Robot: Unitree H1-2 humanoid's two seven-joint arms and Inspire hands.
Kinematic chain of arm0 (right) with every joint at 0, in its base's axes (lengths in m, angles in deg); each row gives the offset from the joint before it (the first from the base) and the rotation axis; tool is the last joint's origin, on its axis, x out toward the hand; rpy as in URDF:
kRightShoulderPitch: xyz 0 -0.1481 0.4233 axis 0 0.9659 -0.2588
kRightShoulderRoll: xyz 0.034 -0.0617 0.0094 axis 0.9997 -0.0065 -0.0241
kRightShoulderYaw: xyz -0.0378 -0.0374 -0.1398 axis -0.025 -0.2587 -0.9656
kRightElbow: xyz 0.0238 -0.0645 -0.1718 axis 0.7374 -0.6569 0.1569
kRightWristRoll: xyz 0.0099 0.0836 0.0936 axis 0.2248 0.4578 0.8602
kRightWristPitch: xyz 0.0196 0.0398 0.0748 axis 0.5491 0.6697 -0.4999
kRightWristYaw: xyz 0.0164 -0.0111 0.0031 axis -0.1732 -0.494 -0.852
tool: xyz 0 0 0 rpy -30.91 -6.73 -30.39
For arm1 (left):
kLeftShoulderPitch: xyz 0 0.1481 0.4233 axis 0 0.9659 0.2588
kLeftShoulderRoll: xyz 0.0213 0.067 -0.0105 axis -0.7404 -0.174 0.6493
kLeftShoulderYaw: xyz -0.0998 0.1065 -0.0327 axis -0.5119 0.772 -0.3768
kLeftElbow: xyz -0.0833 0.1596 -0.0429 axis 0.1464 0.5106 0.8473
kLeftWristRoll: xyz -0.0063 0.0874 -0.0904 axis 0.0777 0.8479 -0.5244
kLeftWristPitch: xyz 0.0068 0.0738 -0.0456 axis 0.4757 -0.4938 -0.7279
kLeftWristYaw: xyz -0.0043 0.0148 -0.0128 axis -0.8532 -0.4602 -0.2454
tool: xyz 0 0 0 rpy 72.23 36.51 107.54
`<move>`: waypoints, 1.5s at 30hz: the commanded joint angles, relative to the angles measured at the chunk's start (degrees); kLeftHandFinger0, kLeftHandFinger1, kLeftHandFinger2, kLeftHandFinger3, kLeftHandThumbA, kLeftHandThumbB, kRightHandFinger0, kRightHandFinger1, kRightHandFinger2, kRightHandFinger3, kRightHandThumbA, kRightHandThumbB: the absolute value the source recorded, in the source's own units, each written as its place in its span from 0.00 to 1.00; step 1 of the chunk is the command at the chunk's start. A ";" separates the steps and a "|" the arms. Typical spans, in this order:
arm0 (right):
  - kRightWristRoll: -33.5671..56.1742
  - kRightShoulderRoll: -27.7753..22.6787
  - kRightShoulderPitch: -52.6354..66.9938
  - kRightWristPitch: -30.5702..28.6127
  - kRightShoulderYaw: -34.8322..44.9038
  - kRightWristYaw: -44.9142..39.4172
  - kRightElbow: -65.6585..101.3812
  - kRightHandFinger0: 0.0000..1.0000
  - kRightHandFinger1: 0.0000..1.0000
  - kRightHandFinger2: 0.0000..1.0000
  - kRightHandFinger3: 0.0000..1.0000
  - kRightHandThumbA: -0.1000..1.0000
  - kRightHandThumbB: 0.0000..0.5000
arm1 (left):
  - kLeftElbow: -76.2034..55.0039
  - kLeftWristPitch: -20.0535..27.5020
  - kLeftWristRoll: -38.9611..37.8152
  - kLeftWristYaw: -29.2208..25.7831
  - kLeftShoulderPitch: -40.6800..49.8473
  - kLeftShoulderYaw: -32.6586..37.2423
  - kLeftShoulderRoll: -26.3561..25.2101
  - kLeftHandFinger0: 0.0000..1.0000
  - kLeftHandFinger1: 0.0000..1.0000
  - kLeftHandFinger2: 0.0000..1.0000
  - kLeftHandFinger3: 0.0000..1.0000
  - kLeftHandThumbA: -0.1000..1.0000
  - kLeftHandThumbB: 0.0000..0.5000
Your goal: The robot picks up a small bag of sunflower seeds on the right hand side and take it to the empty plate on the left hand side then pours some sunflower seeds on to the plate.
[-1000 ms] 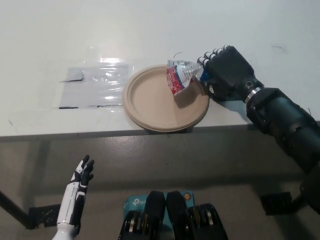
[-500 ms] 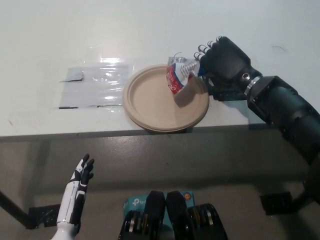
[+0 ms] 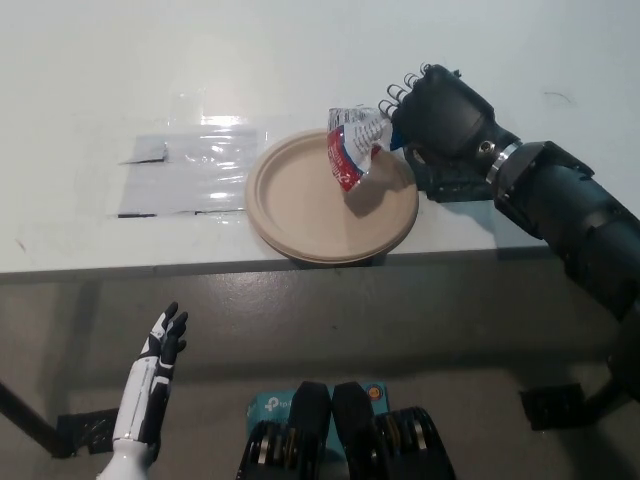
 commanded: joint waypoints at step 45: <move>-9.42 -2.27 -8.71 1.55 -6.12 4.96 1.31 0.00 0.00 0.39 0.09 0.00 0.55 | -2.61 0.34 -0.17 0.32 -1.86 0.05 -1.07 1.00 1.00 1.00 1.00 1.00 0.03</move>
